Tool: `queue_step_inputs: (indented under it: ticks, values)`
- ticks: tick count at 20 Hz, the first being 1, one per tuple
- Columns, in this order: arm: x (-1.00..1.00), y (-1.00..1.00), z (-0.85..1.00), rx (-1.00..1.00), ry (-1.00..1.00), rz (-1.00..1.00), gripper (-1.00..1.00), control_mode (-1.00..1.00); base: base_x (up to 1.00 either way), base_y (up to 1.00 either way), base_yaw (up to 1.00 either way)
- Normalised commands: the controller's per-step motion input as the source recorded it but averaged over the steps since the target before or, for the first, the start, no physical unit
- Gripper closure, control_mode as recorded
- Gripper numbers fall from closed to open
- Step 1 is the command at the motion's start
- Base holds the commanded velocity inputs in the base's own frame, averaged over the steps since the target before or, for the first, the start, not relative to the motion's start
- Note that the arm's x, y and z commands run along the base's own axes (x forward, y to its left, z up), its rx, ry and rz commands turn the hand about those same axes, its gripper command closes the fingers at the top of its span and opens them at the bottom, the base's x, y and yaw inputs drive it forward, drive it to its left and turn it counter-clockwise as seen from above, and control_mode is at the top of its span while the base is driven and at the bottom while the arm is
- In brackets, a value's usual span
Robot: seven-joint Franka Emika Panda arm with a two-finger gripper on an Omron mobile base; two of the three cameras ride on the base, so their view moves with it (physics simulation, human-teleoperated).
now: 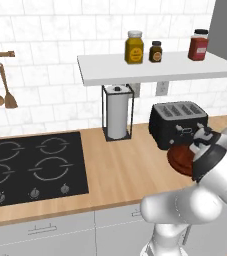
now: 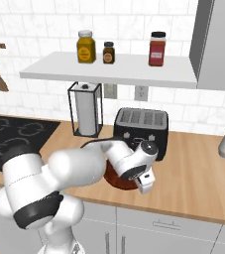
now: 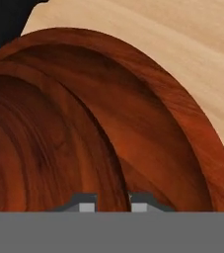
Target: Pick up the bowls on the counter and stack them on top of one another in the open cabinet. Place the smaller bowl on top of the larger bowl.
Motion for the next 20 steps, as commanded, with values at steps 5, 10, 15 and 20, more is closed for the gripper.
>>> queue_step_inputs:
  ticks: [5,10,15,20]
  values:
    - [-0.17,0.00,0.41,0.00,0.00,0.00,-1.00,-1.00,0.00,0.00,0.00]
    - [-0.28,-0.16,0.75,0.01,0.04,0.00,-1.00,-1.00,0.00,0.00,0.00]
    - [-0.63,-0.36,0.21,0.00,0.00,0.00,-1.00,-1.00,0.00,0.00,0.00]
    - [-0.32,0.00,-0.56,-0.06,-0.22,0.00,-1.00,-1.00,0.00,0.00,0.00]
